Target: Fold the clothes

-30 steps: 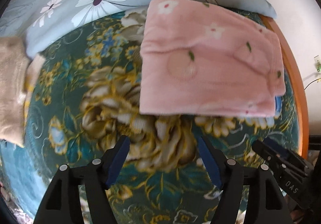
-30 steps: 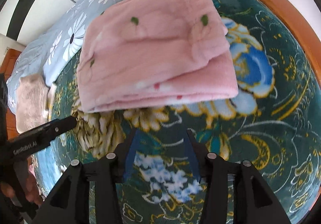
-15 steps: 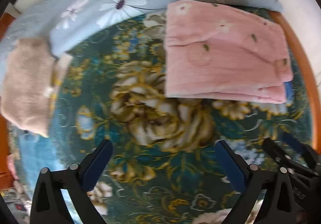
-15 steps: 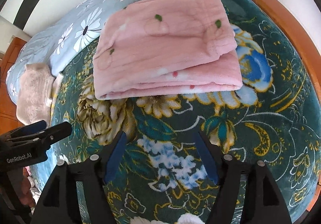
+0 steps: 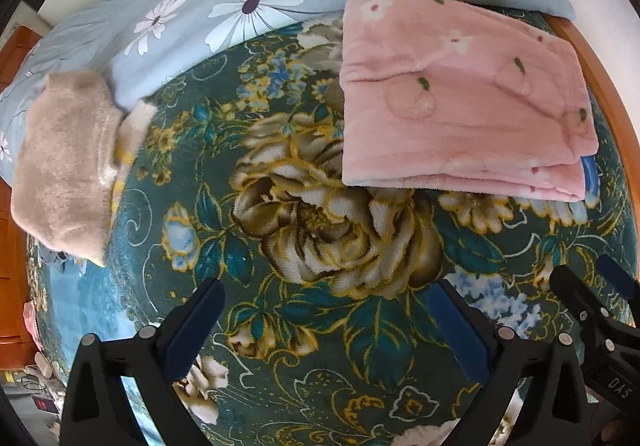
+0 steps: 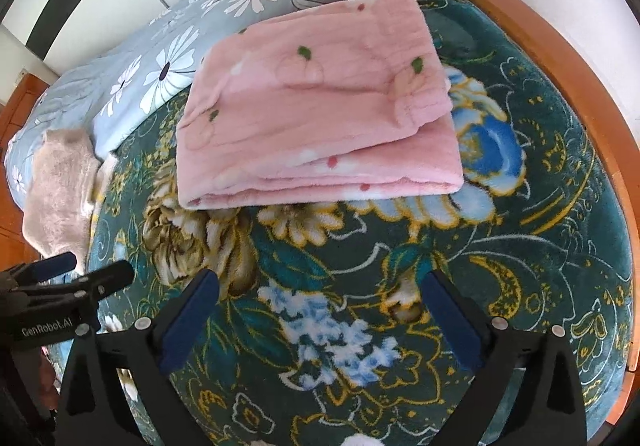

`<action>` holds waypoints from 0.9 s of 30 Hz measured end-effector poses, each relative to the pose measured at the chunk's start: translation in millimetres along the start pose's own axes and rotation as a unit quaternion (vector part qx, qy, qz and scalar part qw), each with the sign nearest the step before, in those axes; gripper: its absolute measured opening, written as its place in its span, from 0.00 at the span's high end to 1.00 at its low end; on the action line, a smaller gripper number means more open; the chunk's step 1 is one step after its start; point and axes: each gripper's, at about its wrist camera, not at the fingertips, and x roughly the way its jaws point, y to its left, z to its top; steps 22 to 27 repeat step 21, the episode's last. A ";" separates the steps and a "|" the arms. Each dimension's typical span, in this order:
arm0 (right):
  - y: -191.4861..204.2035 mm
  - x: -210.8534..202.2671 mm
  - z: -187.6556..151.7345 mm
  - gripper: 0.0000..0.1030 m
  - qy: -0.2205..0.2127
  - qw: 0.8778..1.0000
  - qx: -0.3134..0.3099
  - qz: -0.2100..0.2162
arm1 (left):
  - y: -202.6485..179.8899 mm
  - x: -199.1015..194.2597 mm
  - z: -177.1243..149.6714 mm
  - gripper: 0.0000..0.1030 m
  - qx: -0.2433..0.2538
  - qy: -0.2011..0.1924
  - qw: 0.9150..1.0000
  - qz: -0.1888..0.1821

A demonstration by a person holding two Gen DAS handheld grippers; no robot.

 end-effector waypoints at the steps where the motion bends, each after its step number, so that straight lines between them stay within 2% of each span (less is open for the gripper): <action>1: -0.6 1.2 1.1 0.01 0.000 1.000 -0.001 -0.001 | -0.3 2.0 0.7 0.00 -0.001 0.003 1.000 0.000; 17: -3.0 14.7 11.1 0.01 0.016 1.000 -0.018 -0.014 | -3.7 18.9 15.0 0.00 -0.012 0.030 0.999 -0.010; 27: -1.2 14.1 12.5 0.01 0.018 0.999 -0.022 -0.017 | -7.2 16.6 14.9 0.00 0.000 0.028 1.000 -0.012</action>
